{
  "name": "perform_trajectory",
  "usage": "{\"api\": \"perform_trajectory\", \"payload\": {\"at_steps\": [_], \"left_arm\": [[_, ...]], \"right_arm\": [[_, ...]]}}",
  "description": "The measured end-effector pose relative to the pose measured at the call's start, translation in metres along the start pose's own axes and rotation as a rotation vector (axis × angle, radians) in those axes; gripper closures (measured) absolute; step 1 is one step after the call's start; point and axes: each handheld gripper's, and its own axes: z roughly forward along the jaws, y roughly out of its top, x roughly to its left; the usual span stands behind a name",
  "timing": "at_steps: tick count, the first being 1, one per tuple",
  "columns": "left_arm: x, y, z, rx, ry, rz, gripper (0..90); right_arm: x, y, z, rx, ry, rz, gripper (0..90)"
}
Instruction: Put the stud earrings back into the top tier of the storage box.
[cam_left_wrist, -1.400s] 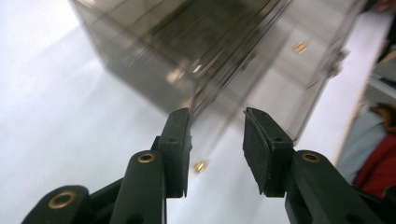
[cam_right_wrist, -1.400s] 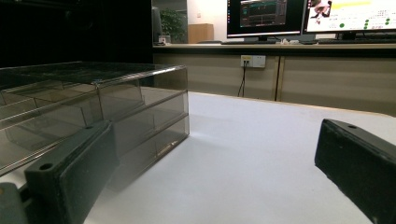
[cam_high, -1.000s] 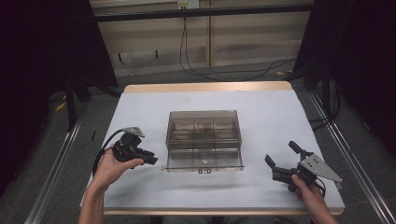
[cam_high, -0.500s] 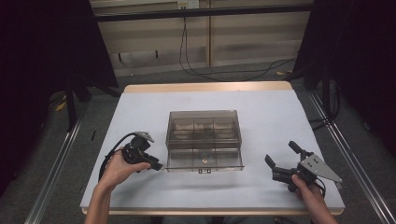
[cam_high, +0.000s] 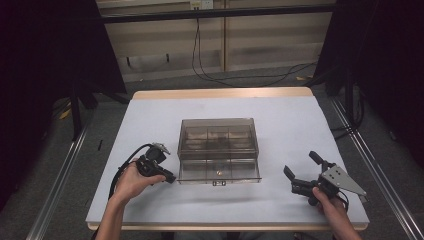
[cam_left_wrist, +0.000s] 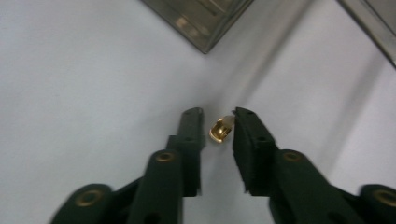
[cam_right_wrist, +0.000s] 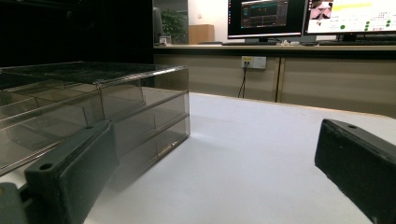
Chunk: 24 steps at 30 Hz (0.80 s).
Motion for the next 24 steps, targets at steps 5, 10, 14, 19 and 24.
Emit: {"api": "perform_trajectory", "payload": {"at_steps": [5,10,14,19,24], "left_arm": [[0.0012,0.0005,0.0017,0.006,-0.002,0.000,79.4],[0.0029,-0.0002,0.0013,-0.001,-0.007,-0.022,84.3],[0.0045,-0.0003,0.0012,-0.001,-0.013,-0.025,84.8],[0.0050,-0.0002,0.0015,0.003,-0.015,-0.024,84.1],[0.0050,-0.0002,0.0017,0.001,-0.015,-0.027,85.2]], "right_arm": [[-0.0001,0.0000,0.0003,-0.002,-0.003,0.005,0.0],[0.0001,0.0001,0.0001,0.000,-0.003,0.005,0.0],[-0.0003,0.0000,0.0004,-0.003,-0.003,0.004,0.0],[-0.0003,0.0000,0.0004,-0.003,-0.003,0.004,0.0],[-0.0001,0.0000,0.0004,-0.002,-0.003,0.004,0.0]]}}
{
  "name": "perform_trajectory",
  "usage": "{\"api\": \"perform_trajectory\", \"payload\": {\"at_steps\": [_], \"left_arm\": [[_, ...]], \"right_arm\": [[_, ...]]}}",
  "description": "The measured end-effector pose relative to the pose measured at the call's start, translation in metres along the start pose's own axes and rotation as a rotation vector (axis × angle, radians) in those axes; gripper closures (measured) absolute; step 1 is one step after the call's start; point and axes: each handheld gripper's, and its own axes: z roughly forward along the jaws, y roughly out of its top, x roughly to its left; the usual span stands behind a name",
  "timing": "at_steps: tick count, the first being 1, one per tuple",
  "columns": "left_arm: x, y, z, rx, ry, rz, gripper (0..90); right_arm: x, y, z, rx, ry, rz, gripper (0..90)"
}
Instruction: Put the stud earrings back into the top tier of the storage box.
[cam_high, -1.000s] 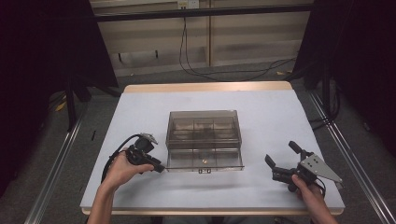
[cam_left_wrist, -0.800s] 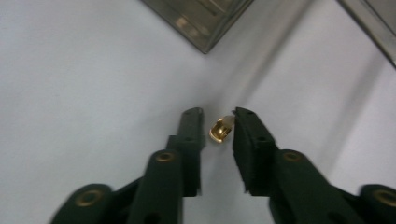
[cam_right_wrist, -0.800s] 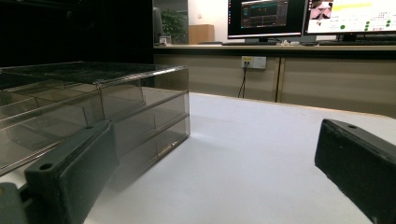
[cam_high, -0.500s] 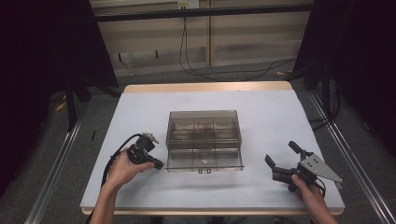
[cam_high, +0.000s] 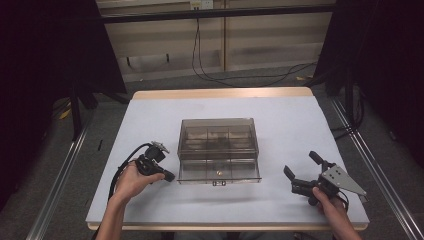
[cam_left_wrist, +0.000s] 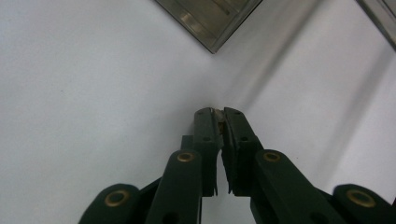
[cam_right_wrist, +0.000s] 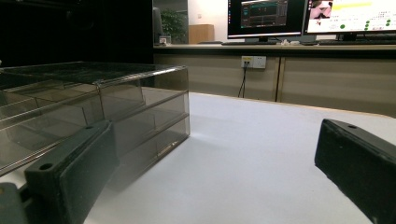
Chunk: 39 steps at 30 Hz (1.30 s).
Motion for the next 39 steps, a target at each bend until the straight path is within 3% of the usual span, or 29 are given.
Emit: {"api": "perform_trajectory", "payload": {"at_steps": [11,18,20,25,31,39], "left_arm": [[0.003,-0.006,-0.008,-0.045,-0.017,-0.016,85.3],[0.003,-0.013,-0.024,-0.132,-0.016,-0.010,85.3],[-0.002,-0.016,-0.031,-0.187,0.001,-0.004,85.3],[-0.004,-0.019,-0.042,-0.222,0.023,-0.006,85.3],[-0.014,-0.018,-0.065,-0.316,0.004,0.035,85.3],[-0.026,-0.014,-0.086,-0.381,0.011,0.077,85.3]], "right_arm": [[0.000,0.000,0.000,-0.001,0.000,0.001,0.0],[0.000,0.000,0.000,0.000,-0.002,0.002,0.0],[0.000,0.000,0.000,0.001,0.002,-0.006,0.0],[0.000,0.000,0.000,0.000,-0.004,0.000,0.0],[0.000,0.000,0.000,0.000,-0.003,0.000,0.0],[0.000,0.000,0.000,0.000,-0.003,0.000,0.0]]}}
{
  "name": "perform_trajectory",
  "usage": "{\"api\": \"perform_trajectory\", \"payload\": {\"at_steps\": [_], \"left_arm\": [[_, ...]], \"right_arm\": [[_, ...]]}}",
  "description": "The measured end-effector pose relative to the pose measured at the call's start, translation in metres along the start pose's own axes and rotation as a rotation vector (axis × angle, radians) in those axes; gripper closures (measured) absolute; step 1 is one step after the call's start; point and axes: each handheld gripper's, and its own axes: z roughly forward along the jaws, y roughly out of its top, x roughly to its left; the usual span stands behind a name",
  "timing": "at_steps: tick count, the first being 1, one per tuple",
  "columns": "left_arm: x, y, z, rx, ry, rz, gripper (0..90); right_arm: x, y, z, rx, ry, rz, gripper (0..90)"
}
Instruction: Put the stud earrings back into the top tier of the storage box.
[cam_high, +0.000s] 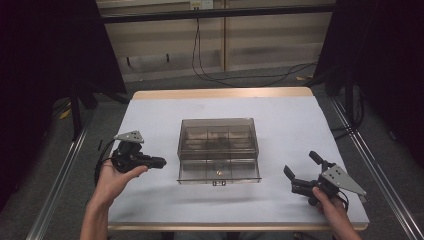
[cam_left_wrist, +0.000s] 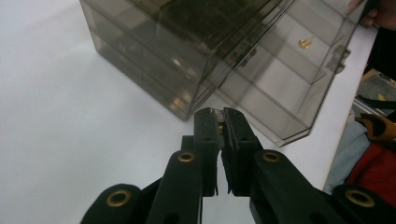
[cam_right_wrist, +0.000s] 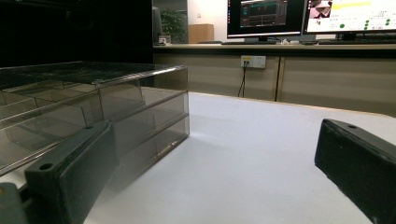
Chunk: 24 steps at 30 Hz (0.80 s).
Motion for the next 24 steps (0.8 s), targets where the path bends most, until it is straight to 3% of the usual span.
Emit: {"api": "perform_trajectory", "payload": {"at_steps": [5,8,12,16,24], "left_arm": [[-0.009,0.013,-0.014,-0.059,0.004,0.037,85.3],[-0.012,0.018,-0.016,-0.067,0.008,0.053,85.2],[-0.021,0.030,-0.015,-0.103,-0.045,0.077,85.2],[-0.029,0.047,-0.005,-0.078,-0.078,0.115,85.2],[-0.034,0.064,0.014,-0.026,-0.098,0.146,85.2]], "right_arm": [[0.000,0.000,0.000,0.000,0.000,-0.001,0.0],[0.000,0.000,0.000,0.000,0.000,-0.001,0.0],[0.000,0.000,0.000,0.000,-0.001,-0.001,0.0],[0.000,0.000,0.000,0.003,-0.003,-0.001,0.0],[0.000,0.000,0.000,0.002,-0.005,0.003,0.0]]}}
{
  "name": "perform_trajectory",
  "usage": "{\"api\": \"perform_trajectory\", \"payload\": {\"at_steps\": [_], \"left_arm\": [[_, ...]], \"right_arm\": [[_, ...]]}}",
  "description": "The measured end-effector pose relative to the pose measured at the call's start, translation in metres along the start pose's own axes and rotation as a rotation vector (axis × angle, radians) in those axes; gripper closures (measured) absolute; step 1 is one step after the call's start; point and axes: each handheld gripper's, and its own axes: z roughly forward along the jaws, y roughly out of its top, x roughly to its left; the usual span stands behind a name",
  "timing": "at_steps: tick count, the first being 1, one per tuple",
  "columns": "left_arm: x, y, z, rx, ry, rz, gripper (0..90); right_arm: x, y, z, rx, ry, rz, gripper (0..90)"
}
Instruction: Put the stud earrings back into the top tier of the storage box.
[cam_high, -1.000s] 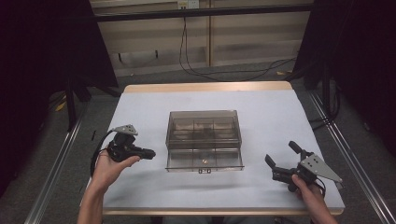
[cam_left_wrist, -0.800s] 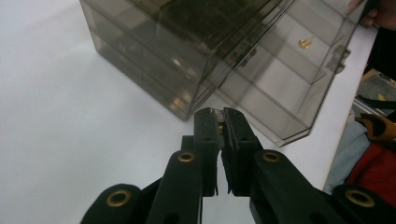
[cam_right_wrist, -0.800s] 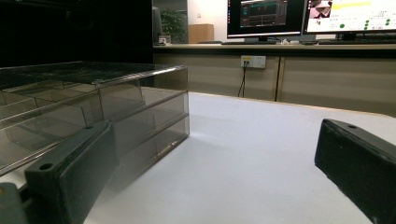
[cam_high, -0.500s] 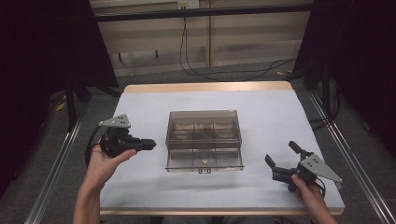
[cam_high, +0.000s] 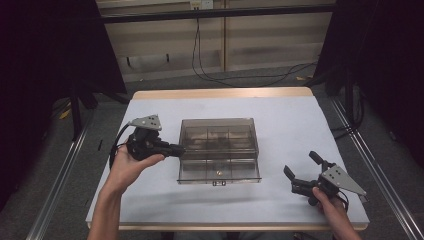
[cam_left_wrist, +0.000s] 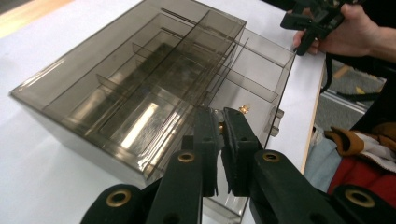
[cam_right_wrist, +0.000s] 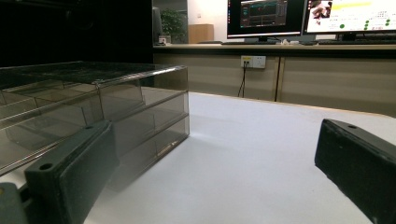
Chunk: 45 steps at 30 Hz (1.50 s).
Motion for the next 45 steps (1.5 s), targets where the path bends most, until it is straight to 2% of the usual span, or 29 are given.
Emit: {"api": "perform_trajectory", "payload": {"at_steps": [1,3,4,7,8,9,11,13,14,15,16,18,22,25,26,28,29,31,33,39,45], "left_arm": [[0.000,0.003,0.006,0.023,0.000,0.001,85.2],[0.000,0.005,0.010,0.033,-0.008,0.005,85.3],[0.000,0.009,0.015,0.076,-0.003,0.024,85.2],[0.000,0.013,0.023,0.103,-0.001,0.026,85.2],[0.001,0.018,0.027,0.141,-0.021,0.051,85.3],[0.001,0.018,0.027,0.141,-0.021,0.051,85.2],[-0.001,0.023,0.038,0.172,-0.021,0.056,85.3],[-0.002,0.024,0.041,0.177,-0.027,0.041,85.2],[-0.002,0.025,0.045,0.176,-0.042,0.046,85.2],[-0.005,0.029,0.051,0.206,-0.033,0.055,85.2],[-0.005,0.029,0.051,0.206,-0.033,0.055,85.2],[-0.007,0.033,0.058,0.238,-0.039,0.071,85.2],[-0.009,0.037,0.063,0.240,-0.041,0.073,85.2],[-0.012,0.041,0.067,0.265,-0.052,0.080,85.2],[-0.013,0.044,0.069,0.292,-0.055,0.102,85.2],[-0.014,0.045,0.071,0.289,-0.055,0.094,85.2],[-0.015,0.046,0.073,0.307,-0.054,0.110,85.2],[-0.016,0.047,0.078,0.312,-0.061,0.101,85.2],[-0.015,0.049,0.080,0.338,-0.064,0.122,85.2],[-0.017,0.047,0.098,0.432,-0.057,0.125,85.1],[-0.016,0.046,0.108,0.467,-0.056,0.127,85.1]], "right_arm": [[0.000,0.000,0.000,-0.002,0.004,-0.004,0.0],[0.000,0.000,0.000,-0.001,0.004,-0.003,0.0],[0.000,0.000,0.000,-0.001,0.004,-0.003,0.0],[0.000,0.000,0.000,0.001,0.010,-0.010,0.0],[0.000,0.000,0.000,0.001,0.010,-0.009,0.0],[0.000,0.000,0.000,0.000,0.004,-0.004,0.0],[0.000,0.000,0.000,0.001,0.006,-0.004,0.0],[0.000,0.000,0.000,0.001,0.007,-0.003,0.0],[0.000,0.000,0.000,0.002,0.008,-0.008,0.0],[0.000,0.000,0.000,-0.001,0.002,0.000,0.0],[0.000,0.000,0.000,0.000,0.004,-0.003,0.0],[0.000,0.000,0.000,0.003,0.008,-0.008,0.0],[0.000,0.000,0.000,0.000,0.005,-0.003,0.0],[-0.001,0.000,0.000,-0.002,0.006,-0.004,0.0],[-0.001,0.000,0.000,-0.002,0.006,-0.004,0.0],[-0.001,0.000,0.000,-0.002,0.006,-0.004,0.0],[-0.001,0.000,0.000,-0.002,0.005,-0.004,0.0],[-0.001,0.000,0.000,-0.002,0.005,-0.004,0.0],[-0.001,0.000,0.000,-0.003,0.006,-0.005,0.0],[-0.001,0.000,0.000,-0.003,0.008,-0.003,0.0],[-0.001,0.000,0.000,-0.003,0.009,-0.003,0.0]]}}
